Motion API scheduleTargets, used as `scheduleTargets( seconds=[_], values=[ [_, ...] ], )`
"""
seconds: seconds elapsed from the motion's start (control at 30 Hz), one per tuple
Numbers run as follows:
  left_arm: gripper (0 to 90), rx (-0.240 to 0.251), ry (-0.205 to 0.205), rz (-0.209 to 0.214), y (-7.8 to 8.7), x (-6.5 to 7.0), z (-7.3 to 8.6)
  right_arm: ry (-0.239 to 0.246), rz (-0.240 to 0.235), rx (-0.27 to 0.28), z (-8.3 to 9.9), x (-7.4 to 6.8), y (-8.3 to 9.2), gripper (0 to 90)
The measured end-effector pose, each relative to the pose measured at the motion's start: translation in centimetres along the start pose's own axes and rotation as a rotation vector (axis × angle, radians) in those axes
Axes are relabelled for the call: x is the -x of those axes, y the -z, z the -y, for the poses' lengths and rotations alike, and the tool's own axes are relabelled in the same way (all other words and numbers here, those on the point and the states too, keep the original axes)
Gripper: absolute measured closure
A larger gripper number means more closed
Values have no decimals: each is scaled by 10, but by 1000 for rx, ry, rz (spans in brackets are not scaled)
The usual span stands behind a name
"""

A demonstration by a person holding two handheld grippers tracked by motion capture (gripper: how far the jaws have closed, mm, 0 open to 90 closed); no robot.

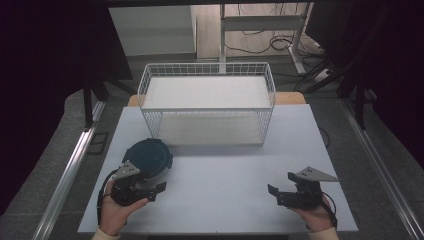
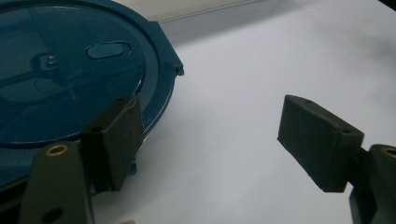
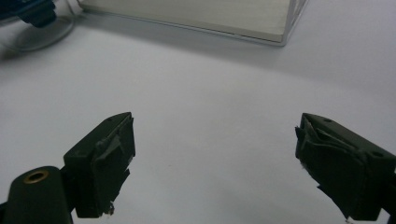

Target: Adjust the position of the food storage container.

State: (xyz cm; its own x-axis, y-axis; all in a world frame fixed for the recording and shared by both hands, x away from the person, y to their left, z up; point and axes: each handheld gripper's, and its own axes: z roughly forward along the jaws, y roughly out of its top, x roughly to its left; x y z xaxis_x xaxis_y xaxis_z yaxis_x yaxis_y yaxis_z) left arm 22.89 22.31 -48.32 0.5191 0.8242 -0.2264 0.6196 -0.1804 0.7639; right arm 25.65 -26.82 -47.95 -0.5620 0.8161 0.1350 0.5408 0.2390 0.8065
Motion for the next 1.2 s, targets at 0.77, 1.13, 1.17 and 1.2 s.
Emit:
scheduleTargets(
  seconds=[0.77,1.13,1.17,1.2],
  values=[
    [233,39,1,-16,10,-5,-2,15,-14,25,-2,1,5,156],
    [280,46,-27,-38,27,-8,-26,10,-11,23,-1,7,7,170],
    [285,46,-27,-38,27,-8,-26,5,-4,24,-1,7,7,170],
    [288,36,-43,-41,30,-10,-31,3,-3,25,-1,8,7,172]
  ],
)
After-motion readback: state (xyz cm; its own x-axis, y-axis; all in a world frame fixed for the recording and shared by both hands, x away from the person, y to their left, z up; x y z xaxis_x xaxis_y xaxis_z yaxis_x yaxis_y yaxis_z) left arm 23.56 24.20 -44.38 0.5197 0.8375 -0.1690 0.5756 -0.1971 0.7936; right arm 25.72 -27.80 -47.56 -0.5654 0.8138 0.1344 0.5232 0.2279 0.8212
